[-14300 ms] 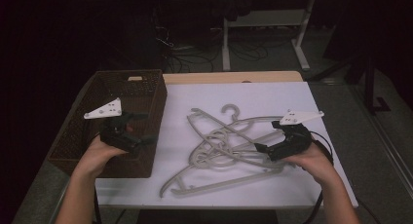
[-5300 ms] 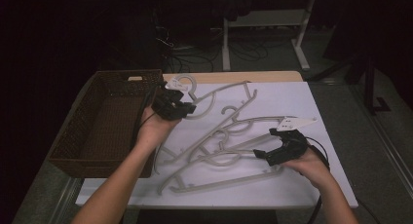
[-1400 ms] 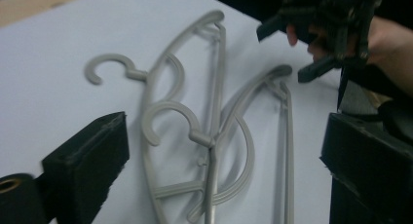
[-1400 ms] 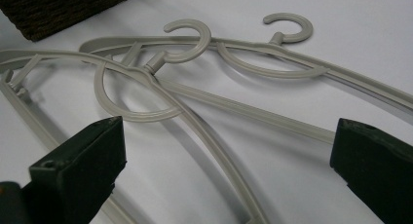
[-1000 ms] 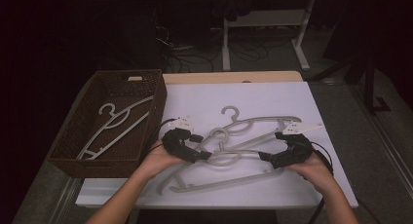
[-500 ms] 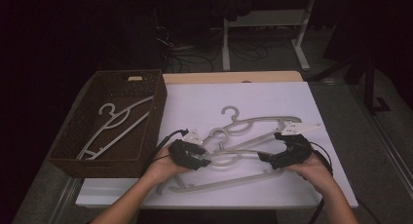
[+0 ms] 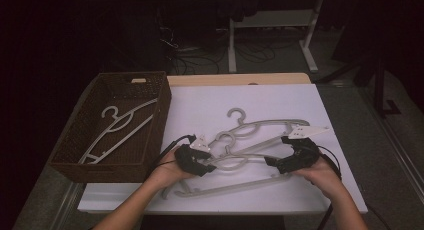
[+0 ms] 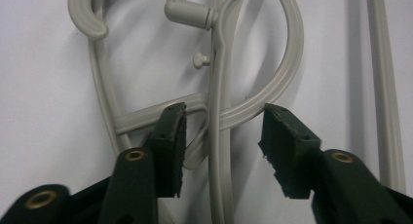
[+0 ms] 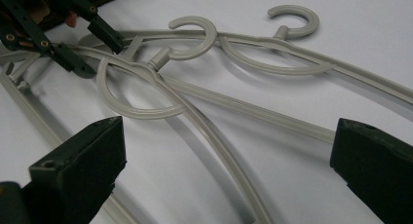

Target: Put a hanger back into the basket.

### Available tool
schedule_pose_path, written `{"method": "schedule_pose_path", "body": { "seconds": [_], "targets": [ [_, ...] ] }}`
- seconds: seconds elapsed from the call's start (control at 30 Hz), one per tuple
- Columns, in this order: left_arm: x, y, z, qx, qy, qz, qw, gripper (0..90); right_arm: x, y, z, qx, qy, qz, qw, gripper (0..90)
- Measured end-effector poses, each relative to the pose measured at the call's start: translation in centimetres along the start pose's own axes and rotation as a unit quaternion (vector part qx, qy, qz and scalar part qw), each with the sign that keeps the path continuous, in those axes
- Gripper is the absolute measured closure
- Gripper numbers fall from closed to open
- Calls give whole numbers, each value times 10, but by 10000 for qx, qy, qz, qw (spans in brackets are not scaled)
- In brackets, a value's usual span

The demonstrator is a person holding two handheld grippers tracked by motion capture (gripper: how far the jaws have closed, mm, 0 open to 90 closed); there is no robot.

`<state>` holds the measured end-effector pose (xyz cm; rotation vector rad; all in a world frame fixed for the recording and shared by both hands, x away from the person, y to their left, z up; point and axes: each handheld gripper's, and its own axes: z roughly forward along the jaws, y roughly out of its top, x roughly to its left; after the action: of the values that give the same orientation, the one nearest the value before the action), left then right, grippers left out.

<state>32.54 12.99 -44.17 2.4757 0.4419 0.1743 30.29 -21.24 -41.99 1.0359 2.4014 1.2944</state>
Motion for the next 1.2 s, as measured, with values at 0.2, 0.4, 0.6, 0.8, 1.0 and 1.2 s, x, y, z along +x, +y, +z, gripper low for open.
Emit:
{"method": "schedule_pose_path", "body": {
  "seconds": [0.2, 0.4, 0.6, 0.8, 1.0, 1.2],
  "targets": [
    [3, -4, 3, 124, 103, -37, 9999, 593, -1, 0, 0, -12, 0, 7, 10000, 0],
    [3, -4, 1, 89, 142, -81, 9998, 676, -1, 0, 0, -9, 4, -1, 10000, 0],
    [3, -3, -2, 7, 34, -111, 9999, 685, -1, 0, -1, -21, 3, 9, 10000, 0],
    [7, -4, -11, -303, -74, -184, 9993, 684, -1, 0, -1, -21, 4, 15, 10000, 0],
    [11, -5, -17, -582, -252, -312, 9975, 684, -1, 0, -1, -18, 4, 19, 10000, 0],
    [14, -6, -20, -728, -457, -343, 9957, 694, -1, 0, 0, -9, 21, 2, 10000, 0]
  ]
}}
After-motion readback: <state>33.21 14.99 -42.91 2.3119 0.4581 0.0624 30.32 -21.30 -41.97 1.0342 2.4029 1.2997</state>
